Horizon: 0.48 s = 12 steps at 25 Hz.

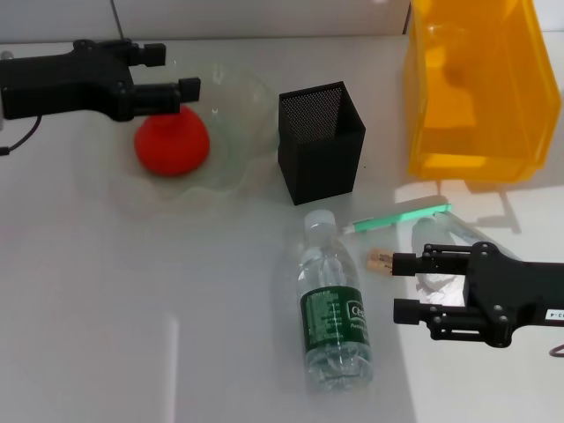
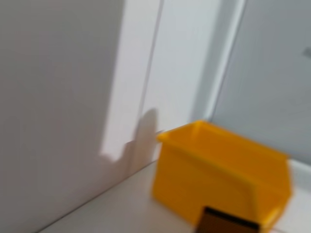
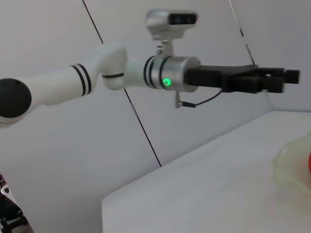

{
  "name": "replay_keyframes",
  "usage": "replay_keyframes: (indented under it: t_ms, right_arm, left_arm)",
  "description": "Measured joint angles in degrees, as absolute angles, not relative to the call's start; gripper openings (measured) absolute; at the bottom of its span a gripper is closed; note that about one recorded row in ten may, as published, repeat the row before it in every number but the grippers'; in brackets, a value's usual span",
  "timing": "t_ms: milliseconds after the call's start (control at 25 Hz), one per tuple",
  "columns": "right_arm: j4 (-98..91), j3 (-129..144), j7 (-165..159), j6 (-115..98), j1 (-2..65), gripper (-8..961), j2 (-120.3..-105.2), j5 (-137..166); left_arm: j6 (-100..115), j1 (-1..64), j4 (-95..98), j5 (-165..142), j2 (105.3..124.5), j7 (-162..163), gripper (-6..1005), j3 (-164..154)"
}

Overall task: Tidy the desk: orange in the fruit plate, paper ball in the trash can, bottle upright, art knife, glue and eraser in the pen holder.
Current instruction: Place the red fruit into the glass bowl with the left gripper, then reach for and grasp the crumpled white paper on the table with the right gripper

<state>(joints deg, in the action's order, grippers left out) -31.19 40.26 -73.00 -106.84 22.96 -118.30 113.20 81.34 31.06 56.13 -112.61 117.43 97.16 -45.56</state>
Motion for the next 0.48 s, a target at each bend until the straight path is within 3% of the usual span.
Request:
replay_keyframes:
  t_ms: [40, 80, 200, 480]
  right_arm:
    - [-31.2, 39.5, -73.1, -107.3, 23.0, 644, -118.24, 113.2]
    - [-31.3, 38.7, -73.1, -107.7, 23.0, 644, -118.19, 113.2]
    - [-31.7, 33.2, -73.0, -110.3, 22.8, 644, -117.63, 113.2]
    - [-35.4, 25.1, -76.0, -115.6, 24.7, 643, -116.23, 113.2]
  left_arm:
    - [81.3, 31.1, 56.1, -112.6, 117.43, 97.2, 582, -45.6]
    - [94.1, 28.5, 56.1, -106.3, 115.99, 92.5, 606, -45.1]
    - [104.9, 25.4, 56.2, -105.5, 115.56, 89.8, 837, -45.6]
    - [109.4, 19.5, 50.7, -111.1, 117.93, 83.9, 851, -48.0]
